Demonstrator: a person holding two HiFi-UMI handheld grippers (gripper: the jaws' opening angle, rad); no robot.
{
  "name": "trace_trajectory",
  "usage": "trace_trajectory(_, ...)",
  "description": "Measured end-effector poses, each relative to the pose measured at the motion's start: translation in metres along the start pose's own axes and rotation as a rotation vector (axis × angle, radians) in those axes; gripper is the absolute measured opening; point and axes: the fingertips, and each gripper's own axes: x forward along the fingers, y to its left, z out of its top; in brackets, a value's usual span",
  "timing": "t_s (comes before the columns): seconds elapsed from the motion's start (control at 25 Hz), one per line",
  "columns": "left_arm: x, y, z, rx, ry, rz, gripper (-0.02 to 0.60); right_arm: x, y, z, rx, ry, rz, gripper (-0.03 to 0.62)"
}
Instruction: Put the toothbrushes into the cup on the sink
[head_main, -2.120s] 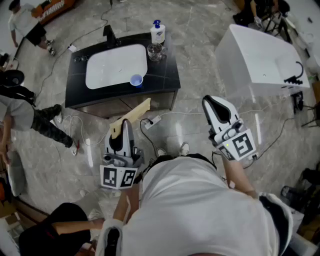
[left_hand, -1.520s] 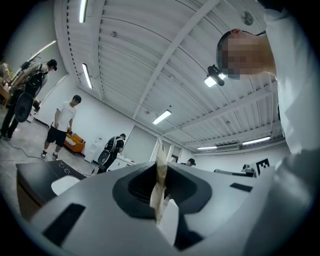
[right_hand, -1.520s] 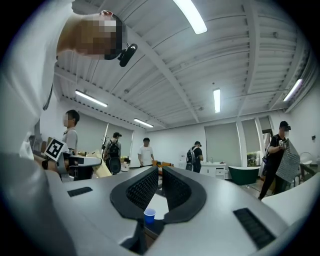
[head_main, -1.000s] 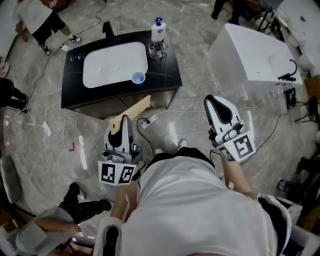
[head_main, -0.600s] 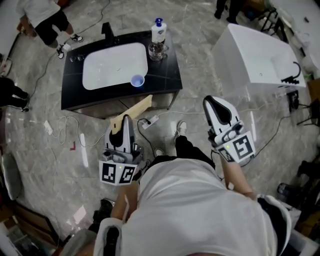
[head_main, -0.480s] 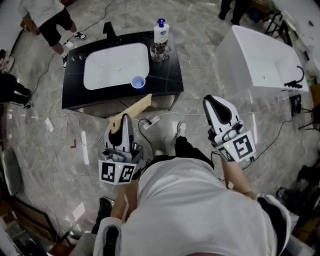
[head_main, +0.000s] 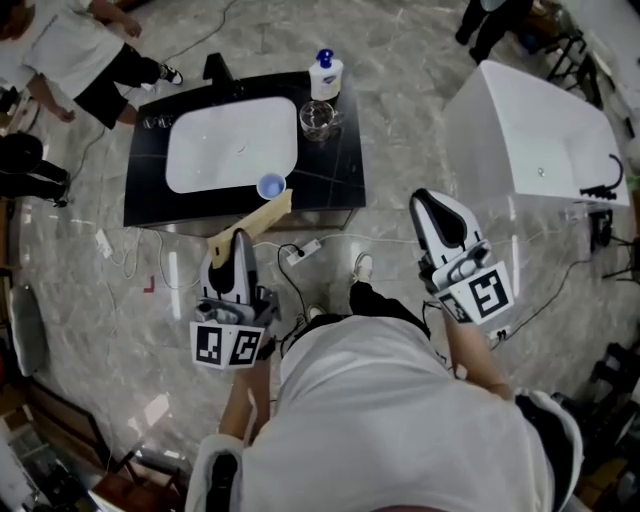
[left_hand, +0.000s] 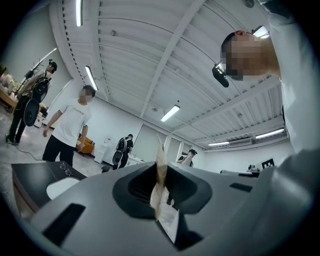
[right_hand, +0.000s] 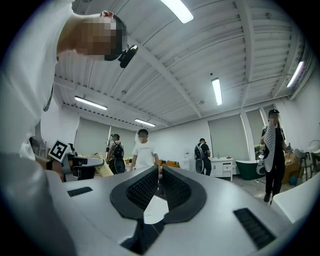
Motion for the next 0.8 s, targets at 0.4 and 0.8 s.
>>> trace_trajectory(0.4, 0.04, 0.0, 0.0, 0.029, -0.022, 0.093, 0.051, 0.034, -0.05, -0.004, 0.031, -0.011, 0.084, 0.048)
trace_trajectory(0.8, 0.075, -0.004, 0.004, 0.067, -0.077, 0.208, 0.051, 0.06, -0.099, -0.006, 0.056, -0.023, 0.183, 0.048)
